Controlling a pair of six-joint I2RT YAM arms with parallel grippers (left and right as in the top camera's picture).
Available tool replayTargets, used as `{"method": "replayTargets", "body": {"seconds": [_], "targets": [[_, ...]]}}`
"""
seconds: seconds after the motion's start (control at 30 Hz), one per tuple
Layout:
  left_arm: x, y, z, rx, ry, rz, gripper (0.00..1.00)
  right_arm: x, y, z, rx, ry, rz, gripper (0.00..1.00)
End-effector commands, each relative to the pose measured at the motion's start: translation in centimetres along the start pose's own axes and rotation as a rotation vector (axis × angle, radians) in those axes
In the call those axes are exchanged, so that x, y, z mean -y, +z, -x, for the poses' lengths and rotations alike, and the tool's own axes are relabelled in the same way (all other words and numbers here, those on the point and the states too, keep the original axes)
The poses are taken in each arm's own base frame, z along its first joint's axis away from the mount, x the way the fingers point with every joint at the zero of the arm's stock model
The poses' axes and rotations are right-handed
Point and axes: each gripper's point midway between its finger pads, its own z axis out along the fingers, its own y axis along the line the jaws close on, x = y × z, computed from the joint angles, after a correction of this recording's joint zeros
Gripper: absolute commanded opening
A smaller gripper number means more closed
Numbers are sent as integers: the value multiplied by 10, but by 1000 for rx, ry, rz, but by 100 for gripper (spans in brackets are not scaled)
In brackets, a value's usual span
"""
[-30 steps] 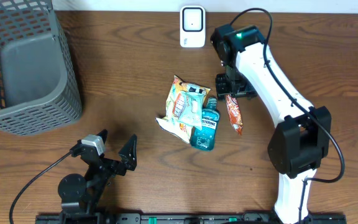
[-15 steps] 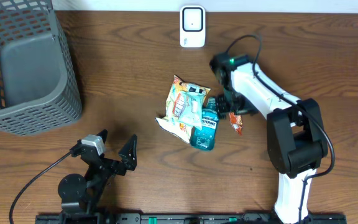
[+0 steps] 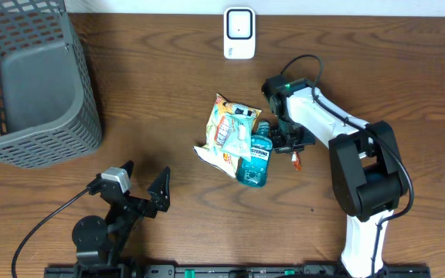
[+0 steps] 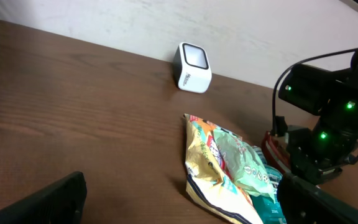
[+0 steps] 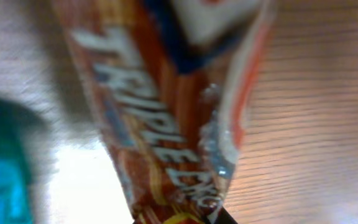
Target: Scan the item barcode
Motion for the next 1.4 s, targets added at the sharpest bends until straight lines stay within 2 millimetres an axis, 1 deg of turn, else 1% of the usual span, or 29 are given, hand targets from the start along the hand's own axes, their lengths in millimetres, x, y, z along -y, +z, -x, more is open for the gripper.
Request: {"method": "replayTargets", "body": {"seconds": [0.0, 0.03, 0.1, 0.17, 0.23, 0.3, 0.37, 0.4, 0.47, 0.57, 0.67, 0.8, 1.03, 1.2, 1.37], "targets": [[2, -2, 5, 15, 20, -3, 98, -36, -20, -4, 2, -169, 232, 1], [2, -2, 5, 15, 20, -3, 98, -45, -31, -5, 16, -228, 305, 1], [2, -2, 5, 15, 20, -3, 98, -51, -53, -8, 57, -308, 407, 1], [2, -2, 5, 15, 20, -3, 98, -45, -72, -8, 105, -324, 450, 1], [2, -2, 5, 15, 20, -3, 98, -33, -90, -9, 148, -304, 467, 1], [2, -2, 5, 15, 20, -3, 98, -27, -108, -13, 189, -326, 513, 1], [2, -2, 5, 15, 20, -3, 98, -34, -130, -22, 237, -415, 616, 1], [2, -2, 5, 15, 20, -3, 98, -42, -146, -32, 277, -512, 708, 1], [2, -2, 5, 15, 20, -3, 98, -52, -164, -46, 325, -640, 810, 1], [2, -2, 5, 15, 20, -3, 98, -63, -185, -66, 378, -784, 931, 1], [2, -2, 5, 15, 20, -3, 98, -70, -198, -83, 405, -878, 1036, 1], [2, -2, 5, 15, 20, -3, 98, -74, -214, -104, 435, -967, 1149, 1], [2, -2, 5, 15, 20, -2, 98, -75, -230, -135, 458, -1088, 1261, 1], [2, -2, 5, 15, 20, -3, 98, -78, -231, -138, 454, -1096, 1266, 1], [2, -2, 5, 15, 20, -3, 98, -86, -233, -144, 439, -1117, 1281, 1]]}}
